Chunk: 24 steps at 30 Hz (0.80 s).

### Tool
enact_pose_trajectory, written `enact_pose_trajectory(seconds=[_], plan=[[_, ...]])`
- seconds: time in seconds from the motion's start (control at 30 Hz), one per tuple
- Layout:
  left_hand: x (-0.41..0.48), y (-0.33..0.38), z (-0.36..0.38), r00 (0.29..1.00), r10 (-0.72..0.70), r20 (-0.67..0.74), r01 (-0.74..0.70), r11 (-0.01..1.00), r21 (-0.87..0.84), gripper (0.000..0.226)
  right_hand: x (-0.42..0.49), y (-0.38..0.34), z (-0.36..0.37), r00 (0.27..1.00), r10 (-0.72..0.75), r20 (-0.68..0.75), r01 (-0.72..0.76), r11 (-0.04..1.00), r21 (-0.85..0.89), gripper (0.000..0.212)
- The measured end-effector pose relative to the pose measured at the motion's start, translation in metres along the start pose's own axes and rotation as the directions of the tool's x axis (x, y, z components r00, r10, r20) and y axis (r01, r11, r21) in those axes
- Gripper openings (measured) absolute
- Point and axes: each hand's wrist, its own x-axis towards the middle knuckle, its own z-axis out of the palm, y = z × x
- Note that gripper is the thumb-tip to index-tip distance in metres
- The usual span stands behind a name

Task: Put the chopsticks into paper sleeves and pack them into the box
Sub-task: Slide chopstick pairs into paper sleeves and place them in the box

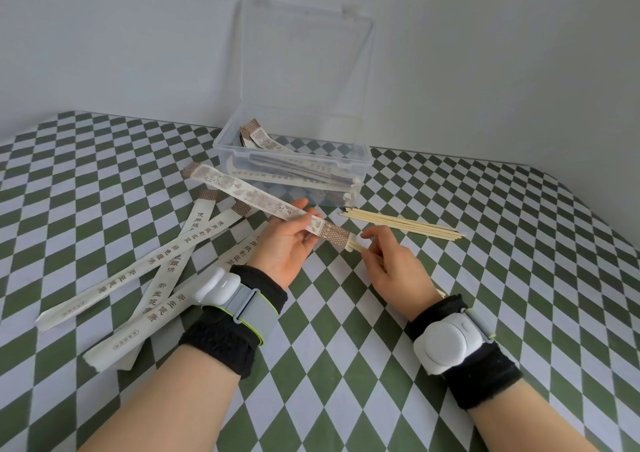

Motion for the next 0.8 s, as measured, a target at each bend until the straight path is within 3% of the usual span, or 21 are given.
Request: enact_pose_trajectory(seconds=[0.2,0.37,0.5,0.6,0.8], plan=[[-0.0017,-0.0079,-0.0009,1.000,0.011,-0.023,-0.004,0.960,0.279,0.018,-0.0025,-0.0012,0.0047,0.994,-0.086,-0.066,0.082,0.995,-0.060,0.026],[-0.0021,-0.0052,-0.0023,0.997,0.056,-0.054,-0.042,0.972,0.233,0.014,-0.0045,-0.0006,0.0059,0.981,-0.093,-0.171,0.076,0.992,-0.100,0.031],[-0.0011,-0.0001,-0.0039,0.977,0.156,-0.149,-0.139,0.983,0.117,0.014,-0.0027,0.0024,0.0039,0.945,0.014,-0.326,-0.079,0.979,-0.186,0.025],[-0.0012,0.0009,-0.0047,0.972,0.172,-0.159,-0.158,0.983,0.098,0.014,-0.0023,0.0041,0.0051,0.957,-0.005,-0.290,-0.051,0.981,-0.186,0.018],[-0.0023,-0.0038,-0.0008,0.994,0.097,-0.048,-0.087,0.979,0.184,0.014,0.0006,0.0070,0.0105,0.982,-0.069,-0.178,0.072,0.997,0.010,0.017]])
